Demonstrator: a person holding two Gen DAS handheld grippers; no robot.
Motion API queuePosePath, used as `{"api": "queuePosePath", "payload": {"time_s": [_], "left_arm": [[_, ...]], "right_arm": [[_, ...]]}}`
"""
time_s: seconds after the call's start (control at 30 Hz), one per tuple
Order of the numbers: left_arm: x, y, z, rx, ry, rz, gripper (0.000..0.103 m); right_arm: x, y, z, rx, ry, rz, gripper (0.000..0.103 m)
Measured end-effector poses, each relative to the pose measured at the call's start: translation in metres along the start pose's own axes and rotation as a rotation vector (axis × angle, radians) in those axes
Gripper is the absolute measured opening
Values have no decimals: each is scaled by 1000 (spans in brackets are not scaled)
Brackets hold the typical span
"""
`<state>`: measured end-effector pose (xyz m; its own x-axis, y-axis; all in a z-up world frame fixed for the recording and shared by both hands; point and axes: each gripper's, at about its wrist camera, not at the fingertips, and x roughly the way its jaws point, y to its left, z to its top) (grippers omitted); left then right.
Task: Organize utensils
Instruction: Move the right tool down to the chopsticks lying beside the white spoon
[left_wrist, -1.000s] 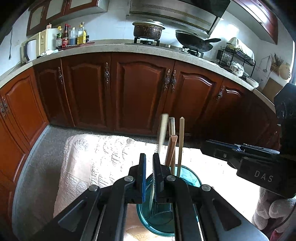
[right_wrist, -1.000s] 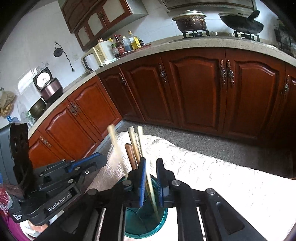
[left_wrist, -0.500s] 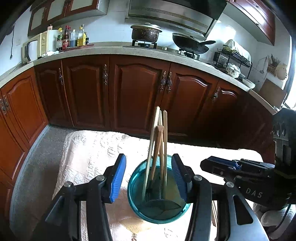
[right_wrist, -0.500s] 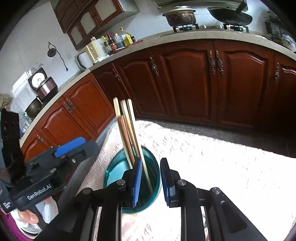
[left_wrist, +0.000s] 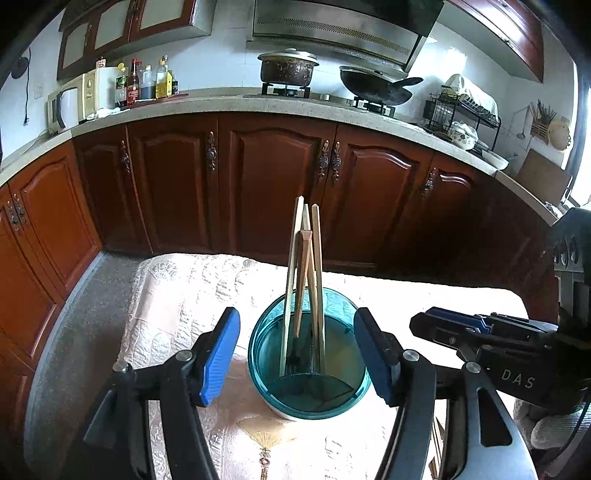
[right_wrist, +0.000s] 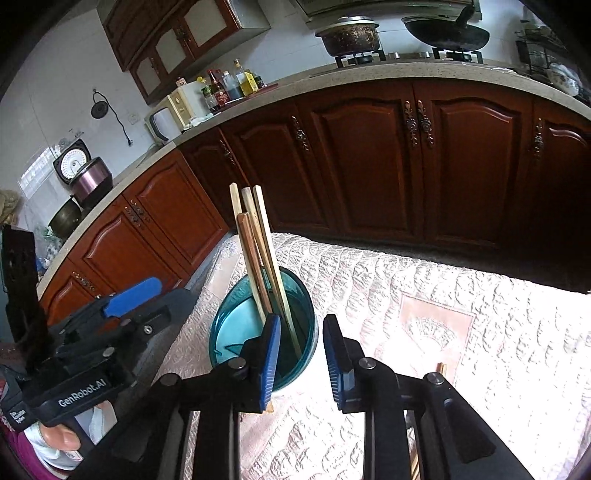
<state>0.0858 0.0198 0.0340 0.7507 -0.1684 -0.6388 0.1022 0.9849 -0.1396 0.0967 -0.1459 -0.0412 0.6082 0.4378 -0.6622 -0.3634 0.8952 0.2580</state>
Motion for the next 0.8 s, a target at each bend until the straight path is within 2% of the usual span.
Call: {"api": "queuePosePath", "payload": {"time_s": [0.3,0.5,0.67,0.8], "left_arm": [[-19,-17,-15,24,8,-55,67],[-20,-32,-34,29,53,-121,67],[-9,-54,-54,63,112,-160,67],[-1,-72,-66,91,154,-182,67]], "right_arm": [[-25,-19,-20,5,2,-41,30],[-41,-62,-61,53,50,-126,30],[-29,-108,-106,147,140,-179,30],[-9,-128,-125,212,179,-149,29]]}}
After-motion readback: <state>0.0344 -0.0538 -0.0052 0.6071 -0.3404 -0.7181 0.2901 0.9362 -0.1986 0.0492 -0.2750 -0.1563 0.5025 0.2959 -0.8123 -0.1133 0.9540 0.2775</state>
